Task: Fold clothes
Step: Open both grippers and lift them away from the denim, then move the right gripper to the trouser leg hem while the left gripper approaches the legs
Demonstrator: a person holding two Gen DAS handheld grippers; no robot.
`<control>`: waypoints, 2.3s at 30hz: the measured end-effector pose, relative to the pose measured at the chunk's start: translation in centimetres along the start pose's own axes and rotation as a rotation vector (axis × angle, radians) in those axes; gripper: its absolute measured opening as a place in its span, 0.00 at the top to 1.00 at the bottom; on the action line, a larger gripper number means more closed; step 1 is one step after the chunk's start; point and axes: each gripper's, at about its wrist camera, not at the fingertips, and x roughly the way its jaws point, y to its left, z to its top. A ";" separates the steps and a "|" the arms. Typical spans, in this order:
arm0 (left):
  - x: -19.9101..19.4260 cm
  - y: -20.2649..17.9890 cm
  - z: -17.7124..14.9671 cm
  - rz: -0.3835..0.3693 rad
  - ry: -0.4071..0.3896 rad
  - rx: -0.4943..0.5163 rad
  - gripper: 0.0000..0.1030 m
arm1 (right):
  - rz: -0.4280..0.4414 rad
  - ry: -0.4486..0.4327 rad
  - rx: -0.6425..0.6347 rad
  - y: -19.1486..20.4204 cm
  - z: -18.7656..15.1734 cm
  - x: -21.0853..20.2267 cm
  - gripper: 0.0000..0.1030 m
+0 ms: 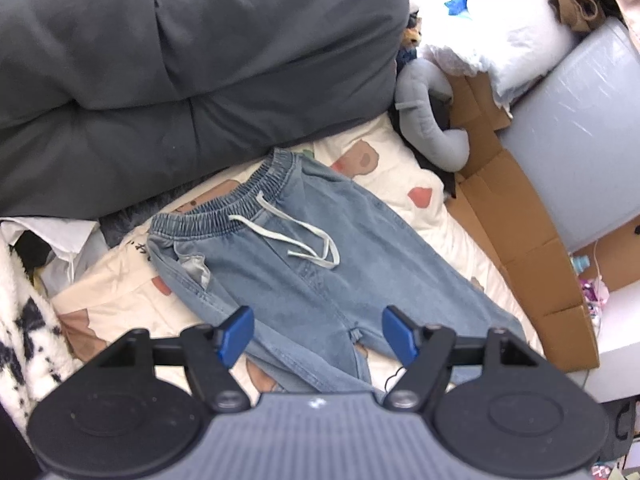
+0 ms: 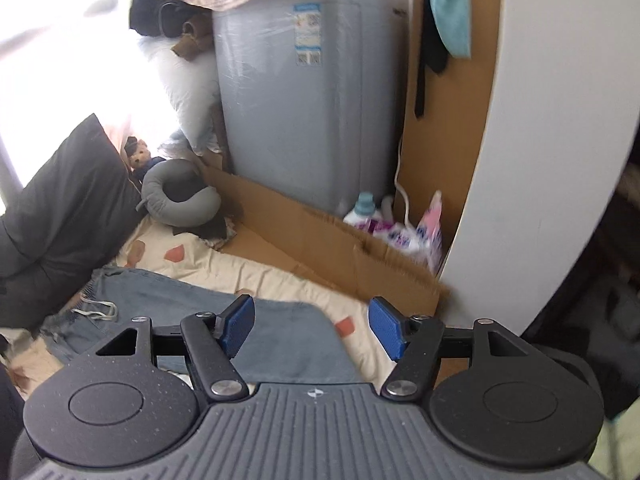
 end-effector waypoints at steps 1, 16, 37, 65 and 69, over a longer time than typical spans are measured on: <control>0.1 -0.2 -0.1 0.002 0.002 0.004 0.29 | 0.007 0.003 0.007 -0.1 -1.1 0.5 0.33; 3.8 0.6 -0.6 0.055 0.055 0.000 0.29 | 0.133 0.041 0.065 2.8 -14.2 8.9 0.33; 13.8 1.8 -4.6 0.083 0.175 -0.015 0.29 | 0.252 0.244 0.193 8.1 -28.7 19.6 0.33; 22.4 5.4 -9.5 0.007 0.197 -0.160 0.29 | 0.474 0.464 0.123 19.8 -36.3 31.8 0.32; 24.0 5.5 -9.8 0.011 0.209 -0.182 0.29 | 0.501 0.464 0.087 21.3 -36.3 33.3 0.32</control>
